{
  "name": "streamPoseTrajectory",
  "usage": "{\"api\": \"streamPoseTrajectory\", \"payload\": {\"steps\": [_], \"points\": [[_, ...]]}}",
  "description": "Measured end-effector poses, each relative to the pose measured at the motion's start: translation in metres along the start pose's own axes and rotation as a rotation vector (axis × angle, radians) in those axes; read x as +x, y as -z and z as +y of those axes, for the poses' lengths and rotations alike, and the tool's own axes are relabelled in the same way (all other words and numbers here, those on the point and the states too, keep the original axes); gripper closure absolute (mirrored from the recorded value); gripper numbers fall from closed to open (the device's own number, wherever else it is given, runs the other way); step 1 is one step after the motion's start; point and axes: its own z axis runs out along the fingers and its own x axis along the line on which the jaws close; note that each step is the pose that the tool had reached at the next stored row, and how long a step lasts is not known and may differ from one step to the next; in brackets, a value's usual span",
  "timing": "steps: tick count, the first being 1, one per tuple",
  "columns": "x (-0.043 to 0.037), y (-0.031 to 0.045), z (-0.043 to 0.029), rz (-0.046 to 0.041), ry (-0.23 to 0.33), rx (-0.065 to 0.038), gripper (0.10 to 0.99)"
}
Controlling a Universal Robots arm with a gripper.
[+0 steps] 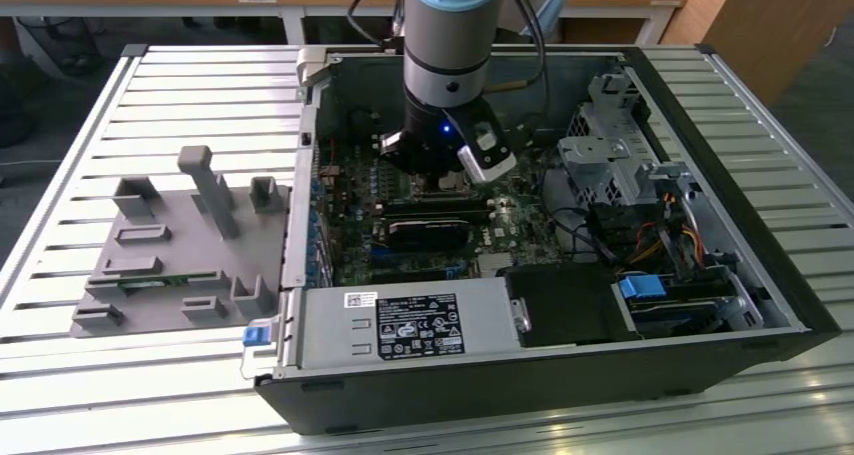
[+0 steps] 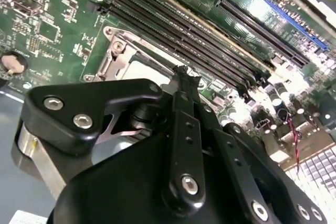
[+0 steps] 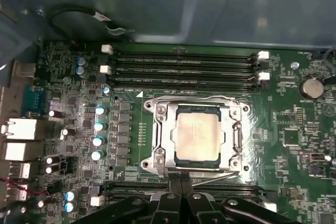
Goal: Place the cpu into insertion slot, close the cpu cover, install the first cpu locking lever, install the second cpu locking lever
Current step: 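Install the second cpu locking lever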
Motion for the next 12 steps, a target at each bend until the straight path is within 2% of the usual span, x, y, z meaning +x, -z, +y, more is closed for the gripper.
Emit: {"api": "streamPoseTrajectory", "payload": {"steps": [1,5,9,12], "points": [[0.0006,-0.0012,-0.0006,0.0001,0.000,-0.001,0.980],[0.0045,-0.0009,-0.0061,-0.0005,0.000,-0.030,0.980],[0.0111,-0.0003,-0.0104,-0.0007,-0.001,-0.048,0.980],[0.0130,-0.0026,-0.0114,-0.0009,-0.001,-0.057,0.980]]}}
